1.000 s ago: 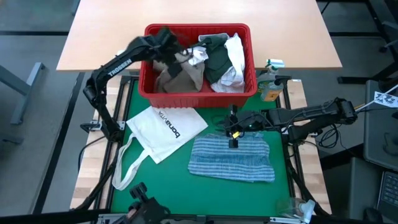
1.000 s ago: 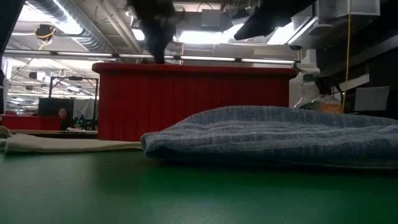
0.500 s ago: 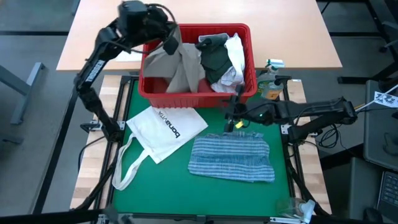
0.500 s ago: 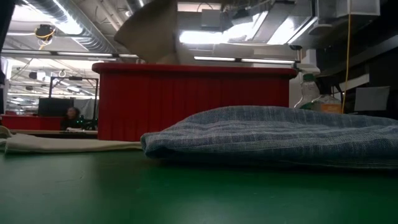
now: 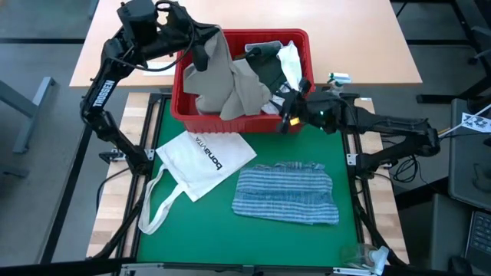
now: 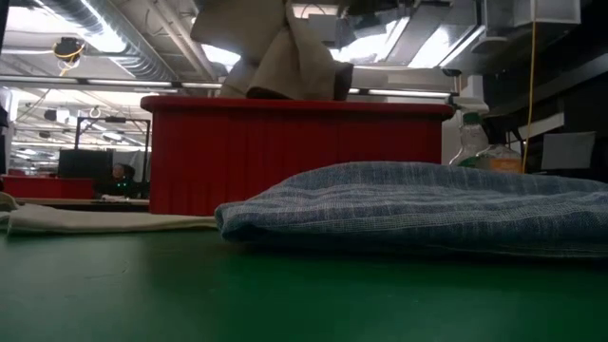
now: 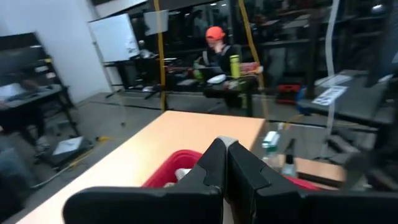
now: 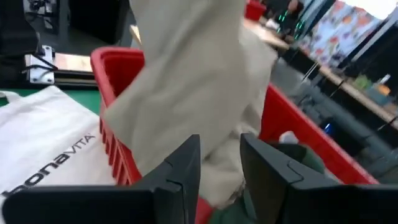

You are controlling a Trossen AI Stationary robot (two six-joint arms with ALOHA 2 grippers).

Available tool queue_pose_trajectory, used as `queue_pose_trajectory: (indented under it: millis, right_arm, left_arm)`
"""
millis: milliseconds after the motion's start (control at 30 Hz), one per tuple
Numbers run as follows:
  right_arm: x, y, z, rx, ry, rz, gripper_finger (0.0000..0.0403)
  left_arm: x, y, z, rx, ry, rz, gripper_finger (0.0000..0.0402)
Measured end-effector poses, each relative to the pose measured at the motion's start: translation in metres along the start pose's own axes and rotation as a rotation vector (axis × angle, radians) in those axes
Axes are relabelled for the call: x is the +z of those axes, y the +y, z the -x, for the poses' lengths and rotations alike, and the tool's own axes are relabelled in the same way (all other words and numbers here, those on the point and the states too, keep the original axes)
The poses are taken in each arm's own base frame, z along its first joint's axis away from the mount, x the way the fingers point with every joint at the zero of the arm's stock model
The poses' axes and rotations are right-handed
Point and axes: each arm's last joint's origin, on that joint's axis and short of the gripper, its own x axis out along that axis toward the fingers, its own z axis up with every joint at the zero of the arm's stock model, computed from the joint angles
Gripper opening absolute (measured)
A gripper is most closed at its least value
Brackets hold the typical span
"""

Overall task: Fold Laundry from Bin
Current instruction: Remove the brown shorts from the red bin

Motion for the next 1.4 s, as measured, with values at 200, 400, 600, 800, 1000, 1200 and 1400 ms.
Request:
queue_pose_trajectory:
  millis: [200, 400, 600, 800, 1000, 1200, 1400]
  right_arm:
    - [-0.019, -0.010, -0.007, 0.108, 0.132, -0.049, 0.0115]
    - [-0.021, -0.010, -0.012, 0.211, 0.120, -0.115, 0.0115]
    - [0.004, -0.016, -0.013, 0.198, -0.142, -0.181, 0.0115]
    - [0.031, -0.025, -0.005, 0.203, -0.461, -0.208, 0.0115]
    - [0.038, -0.026, -0.002, 0.260, -0.556, -0.203, 0.0115]
    - [0.035, -0.025, -0.003, 0.270, -0.521, -0.197, 0.0115]
    - [0.032, -0.022, -0.004, 0.300, -0.487, -0.187, 0.0115]
  left_arm:
    - [0.001, -0.006, 0.001, -0.043, -0.007, 0.014, 0.0000]
    - [0.001, -0.013, 0.001, -0.073, 0.003, 0.046, 0.0000]
    - [-0.005, -0.023, -0.001, -0.131, 0.071, 0.092, 0.0000]
    - [-0.016, -0.043, -0.014, -0.205, 0.168, 0.113, 0.0000]
    - [-0.025, -0.069, -0.035, -0.282, 0.217, 0.103, 0.0000]
    - [-0.038, -0.097, -0.057, -0.396, 0.267, 0.093, 0.0000]
    - [-0.042, -0.111, -0.063, -0.446, 0.278, 0.068, 0.0000]
